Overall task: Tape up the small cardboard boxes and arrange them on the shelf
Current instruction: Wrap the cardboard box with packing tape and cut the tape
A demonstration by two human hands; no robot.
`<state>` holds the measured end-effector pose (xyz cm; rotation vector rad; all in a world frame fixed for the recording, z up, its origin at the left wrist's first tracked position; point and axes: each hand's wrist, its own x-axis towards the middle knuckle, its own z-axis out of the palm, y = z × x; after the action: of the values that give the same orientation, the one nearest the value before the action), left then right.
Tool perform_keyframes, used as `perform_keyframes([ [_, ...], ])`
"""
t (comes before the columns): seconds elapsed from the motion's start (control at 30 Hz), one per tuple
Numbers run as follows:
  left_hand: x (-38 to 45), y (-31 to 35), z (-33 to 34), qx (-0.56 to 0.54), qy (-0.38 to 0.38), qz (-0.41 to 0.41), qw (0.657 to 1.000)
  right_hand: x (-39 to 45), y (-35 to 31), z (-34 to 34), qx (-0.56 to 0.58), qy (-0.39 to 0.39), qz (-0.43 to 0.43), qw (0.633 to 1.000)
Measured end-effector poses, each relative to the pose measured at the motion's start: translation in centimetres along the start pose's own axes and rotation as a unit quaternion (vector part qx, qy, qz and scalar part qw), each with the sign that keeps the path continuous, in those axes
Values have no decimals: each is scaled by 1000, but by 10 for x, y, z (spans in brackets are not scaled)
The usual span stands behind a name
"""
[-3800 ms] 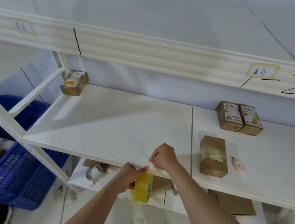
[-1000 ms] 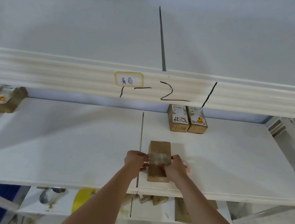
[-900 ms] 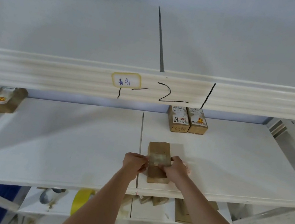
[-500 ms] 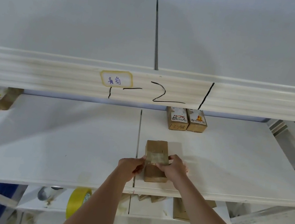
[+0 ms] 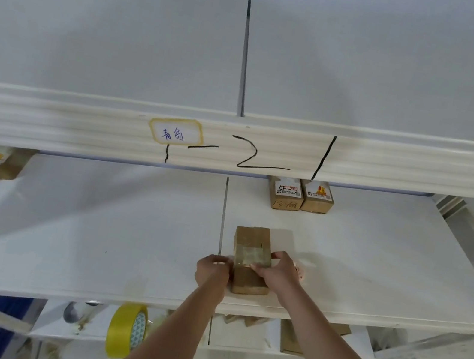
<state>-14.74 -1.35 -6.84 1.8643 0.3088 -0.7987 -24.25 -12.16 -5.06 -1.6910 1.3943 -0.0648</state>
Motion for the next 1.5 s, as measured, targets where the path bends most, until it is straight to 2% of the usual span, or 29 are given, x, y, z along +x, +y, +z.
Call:
perform_keyframes([
  [0.1,-4,10,-3,34,35,97,994,1,-2,-1,5,-9,16,1000],
  [0.3,-23,12,2,133,25,226,965,2,-7,1,-34,-45,45,997],
  [0.37,-23,10,2,163,14,215,963,2,-9,2,-45,-42,50,997],
  [0.5,-25,16,0,186,-19,117,975,-1,-11,-1,-27,-39,69,996],
  [0.7,-21,32,-8,56,-107,42,992,-9,-9,-15,10,-50,29,998],
  [0.87,-33,39,-25,-14,-195,71,978,-17,-16,-27,118,-141,-50,982],
  [1.03,-46,50,-42,-89,-245,129,957,-29,-44,-40,225,-222,-89,945],
  [1.2,-51,63,-53,-89,-265,161,947,-36,-61,-37,260,-217,-107,935],
  [1.33,-45,66,-64,-85,-247,183,948,-41,-68,-26,259,-194,-102,941],
  [1.5,-39,61,-68,-99,-225,159,956,-51,-78,-11,232,-159,-98,955],
])
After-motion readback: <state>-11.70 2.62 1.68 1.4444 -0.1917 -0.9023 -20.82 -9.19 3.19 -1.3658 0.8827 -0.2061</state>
